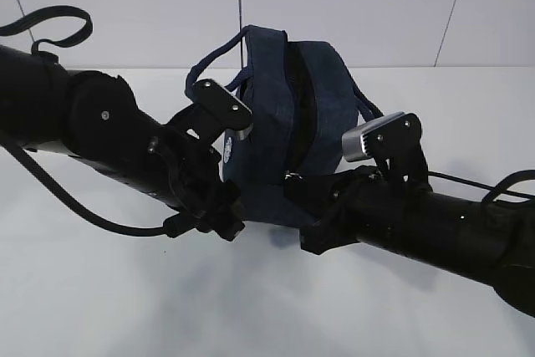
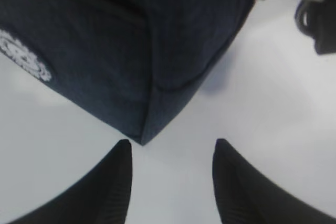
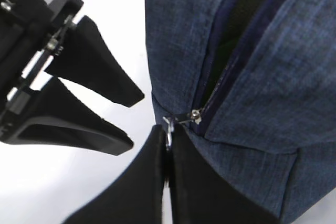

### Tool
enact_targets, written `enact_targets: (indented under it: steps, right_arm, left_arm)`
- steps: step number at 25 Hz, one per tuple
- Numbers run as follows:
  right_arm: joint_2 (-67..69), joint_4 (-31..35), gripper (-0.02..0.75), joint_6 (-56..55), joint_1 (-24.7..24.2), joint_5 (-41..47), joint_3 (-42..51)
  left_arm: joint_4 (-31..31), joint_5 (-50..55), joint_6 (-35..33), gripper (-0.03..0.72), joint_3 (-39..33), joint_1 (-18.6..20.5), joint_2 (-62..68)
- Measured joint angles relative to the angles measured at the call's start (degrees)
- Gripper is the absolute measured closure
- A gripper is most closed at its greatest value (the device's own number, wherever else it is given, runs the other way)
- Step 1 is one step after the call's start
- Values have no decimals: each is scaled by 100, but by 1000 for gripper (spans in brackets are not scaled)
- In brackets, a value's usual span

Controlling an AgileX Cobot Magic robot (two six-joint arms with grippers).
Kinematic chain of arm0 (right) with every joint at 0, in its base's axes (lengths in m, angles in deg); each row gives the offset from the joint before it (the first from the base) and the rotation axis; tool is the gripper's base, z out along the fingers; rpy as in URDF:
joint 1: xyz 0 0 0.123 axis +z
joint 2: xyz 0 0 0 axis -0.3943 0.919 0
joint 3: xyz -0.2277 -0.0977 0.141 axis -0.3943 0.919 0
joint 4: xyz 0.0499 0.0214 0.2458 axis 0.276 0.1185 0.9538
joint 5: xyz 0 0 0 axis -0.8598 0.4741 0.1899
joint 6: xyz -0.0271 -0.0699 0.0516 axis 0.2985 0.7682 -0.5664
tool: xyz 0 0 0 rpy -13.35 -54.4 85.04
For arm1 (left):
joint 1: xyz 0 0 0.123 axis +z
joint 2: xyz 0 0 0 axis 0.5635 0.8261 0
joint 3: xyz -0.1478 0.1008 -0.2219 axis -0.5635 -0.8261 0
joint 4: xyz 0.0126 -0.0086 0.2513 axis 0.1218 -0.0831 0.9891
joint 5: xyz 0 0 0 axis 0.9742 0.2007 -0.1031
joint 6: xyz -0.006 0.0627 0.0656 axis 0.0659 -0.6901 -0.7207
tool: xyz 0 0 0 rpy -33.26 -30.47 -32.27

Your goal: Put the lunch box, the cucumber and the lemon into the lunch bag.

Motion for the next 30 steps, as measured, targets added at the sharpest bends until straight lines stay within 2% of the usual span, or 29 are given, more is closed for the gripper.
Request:
enact_targets:
  steps: [12,16,22,24,30]
  right_arm:
    - [0,44,721,10,0,0,0]
    - [0,44,720,10,0,0,0]
    - [0,103,720,10,0,0,0]
    - [0,136,721,10,0,0,0]
    - [-12,187,721,10,0,-26,0]
  left_arm:
    - [-64,-657,-11,337,0,-49,96]
    - [-111,-759,-21,426,0,-49,230]
    - [-211,-797,-21,677,0,-51,289]
    - [-275,-797,-21,699,0,-61,289]
    - [-327,-377,-21,699,0,-74,289]
